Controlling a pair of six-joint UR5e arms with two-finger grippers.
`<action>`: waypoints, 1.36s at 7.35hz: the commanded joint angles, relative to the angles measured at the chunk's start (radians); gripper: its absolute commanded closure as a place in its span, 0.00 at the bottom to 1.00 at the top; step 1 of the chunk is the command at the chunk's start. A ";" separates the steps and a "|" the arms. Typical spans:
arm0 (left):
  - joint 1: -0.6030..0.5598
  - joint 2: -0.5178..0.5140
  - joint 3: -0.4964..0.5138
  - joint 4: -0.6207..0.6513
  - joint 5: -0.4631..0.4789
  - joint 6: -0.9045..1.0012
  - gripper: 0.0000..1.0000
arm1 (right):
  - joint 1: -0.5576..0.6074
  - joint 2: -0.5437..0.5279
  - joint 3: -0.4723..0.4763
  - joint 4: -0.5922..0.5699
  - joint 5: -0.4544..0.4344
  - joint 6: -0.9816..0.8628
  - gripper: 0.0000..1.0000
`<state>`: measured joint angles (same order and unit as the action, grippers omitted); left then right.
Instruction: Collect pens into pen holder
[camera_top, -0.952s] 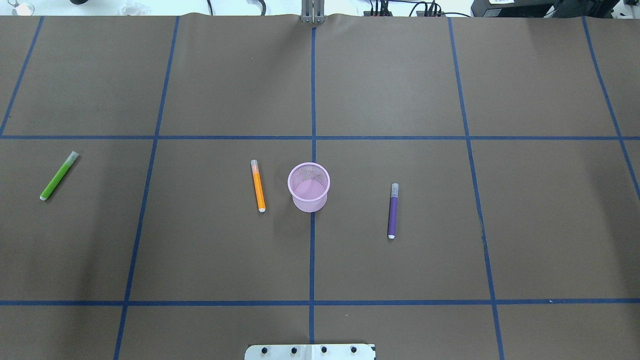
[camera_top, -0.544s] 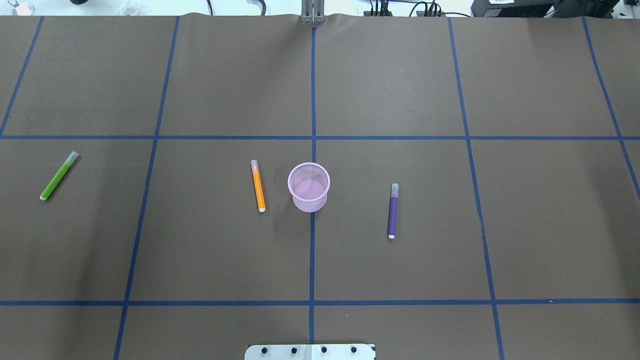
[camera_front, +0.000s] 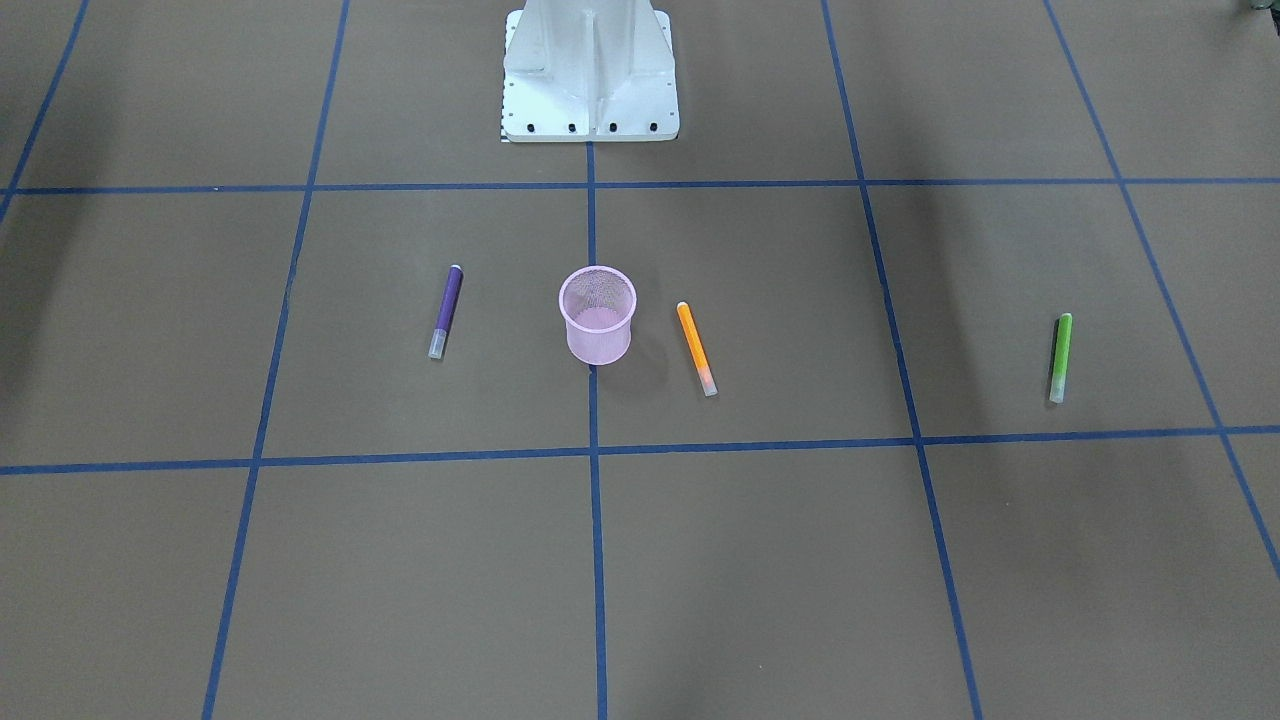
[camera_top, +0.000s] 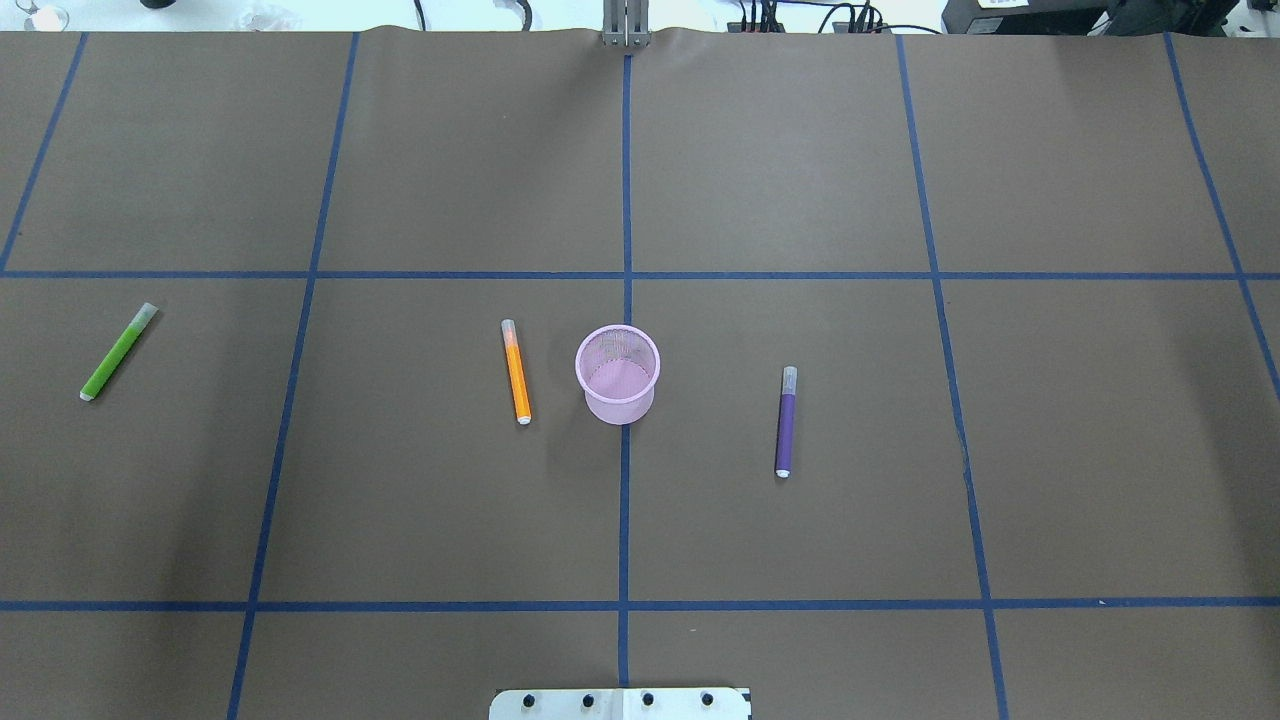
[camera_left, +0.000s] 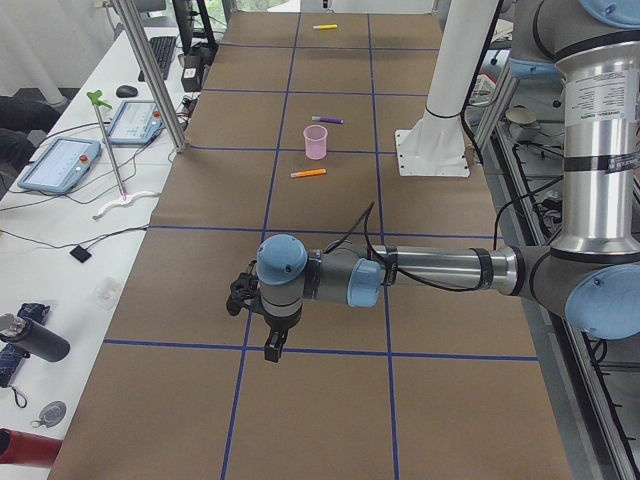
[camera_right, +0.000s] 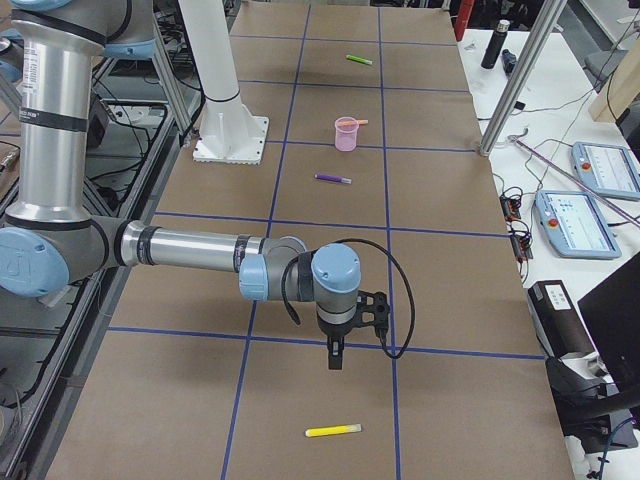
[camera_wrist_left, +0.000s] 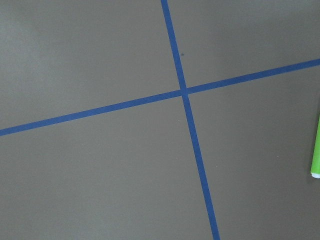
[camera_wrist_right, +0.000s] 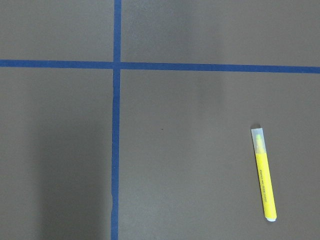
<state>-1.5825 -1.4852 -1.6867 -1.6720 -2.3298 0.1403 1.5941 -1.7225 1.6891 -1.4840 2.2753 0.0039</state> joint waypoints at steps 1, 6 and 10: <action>-0.001 -0.027 -0.036 -0.008 0.000 -0.001 0.00 | 0.000 0.018 0.046 0.002 -0.010 0.007 0.01; 0.001 -0.086 -0.065 -0.075 -0.008 0.002 0.00 | 0.000 0.038 -0.180 0.251 -0.005 -0.083 0.01; 0.001 -0.087 -0.070 -0.090 -0.008 0.001 0.00 | -0.002 0.047 -0.515 0.600 -0.008 0.031 0.07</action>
<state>-1.5815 -1.5730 -1.7555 -1.7507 -2.3378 0.1411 1.5933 -1.6782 1.2675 -0.9616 2.2680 -0.0081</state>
